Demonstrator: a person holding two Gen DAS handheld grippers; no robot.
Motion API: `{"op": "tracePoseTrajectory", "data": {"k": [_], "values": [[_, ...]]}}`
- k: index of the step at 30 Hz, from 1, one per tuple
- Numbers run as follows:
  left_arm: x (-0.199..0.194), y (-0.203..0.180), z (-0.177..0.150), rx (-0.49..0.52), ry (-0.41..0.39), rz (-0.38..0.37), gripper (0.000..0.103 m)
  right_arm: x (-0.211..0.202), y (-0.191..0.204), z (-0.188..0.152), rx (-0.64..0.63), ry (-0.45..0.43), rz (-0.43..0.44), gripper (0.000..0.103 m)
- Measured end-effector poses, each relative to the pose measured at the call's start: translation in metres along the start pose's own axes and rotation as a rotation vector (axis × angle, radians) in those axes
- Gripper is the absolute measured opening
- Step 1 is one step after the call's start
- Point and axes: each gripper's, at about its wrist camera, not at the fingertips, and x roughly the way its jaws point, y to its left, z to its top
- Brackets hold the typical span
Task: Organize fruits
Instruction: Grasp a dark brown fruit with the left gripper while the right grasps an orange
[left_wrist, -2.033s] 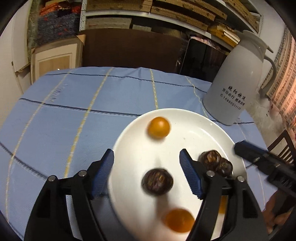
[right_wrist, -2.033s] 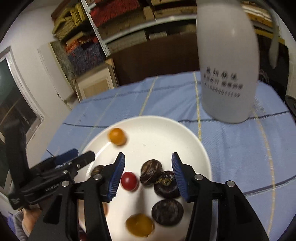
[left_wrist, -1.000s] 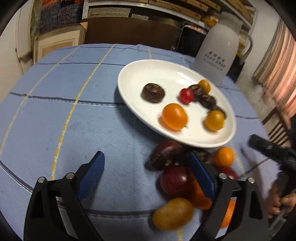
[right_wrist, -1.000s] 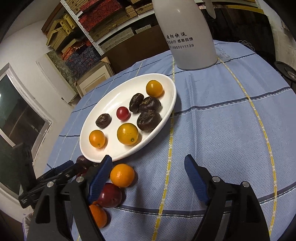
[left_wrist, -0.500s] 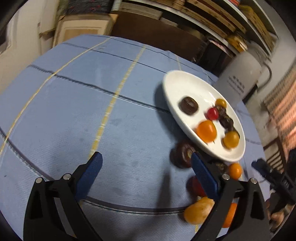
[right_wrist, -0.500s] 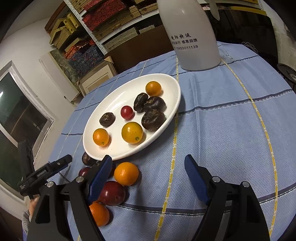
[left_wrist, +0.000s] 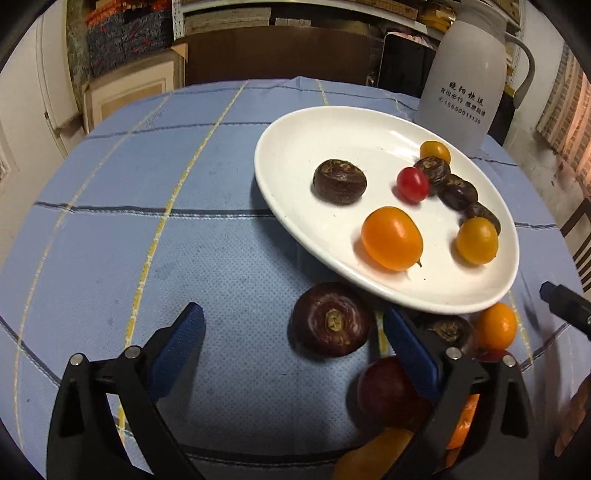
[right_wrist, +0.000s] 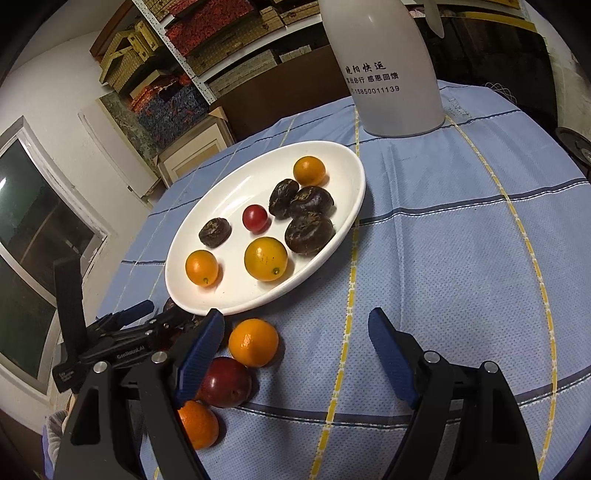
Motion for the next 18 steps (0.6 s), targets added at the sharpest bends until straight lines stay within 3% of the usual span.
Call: {"op": "tracePoseTrajectory", "data": {"k": [3, 6, 8, 11, 12, 16, 18], "values": [[0.000, 0.017, -0.001, -0.008, -0.007, 0.036, 0.099, 0.001, -0.001, -0.001, 0.002, 0.006, -0.001, 0.081], [-0.006, 0.049, -0.008, -0.128, 0.015, -0.015, 0.099, 0.001, -0.005, 0.000, 0.021, 0.007, 0.005, 0.081], [-0.011, 0.059, -0.012, -0.170, 0.004, -0.001, 0.098, -0.001, -0.004, 0.000, 0.021, 0.002, 0.011, 0.081], [-0.014, 0.061, -0.011, -0.208, -0.017, -0.076, 0.098, 0.001, 0.002, -0.003, -0.009, 0.014, 0.025, 0.081], [-0.014, 0.058, -0.010, -0.200, -0.025, -0.074, 0.098, 0.002, 0.005, -0.004, -0.024, 0.020, 0.028, 0.080], [-0.011, 0.040, -0.006, -0.118, -0.055, 0.030, 0.098, 0.007, 0.012, -0.006, -0.064, 0.049, 0.041, 0.057], [-0.009, 0.035, -0.005, -0.105, -0.047, 0.029, 0.098, 0.010, 0.014, -0.008, -0.076, 0.062, 0.037, 0.056]]}}
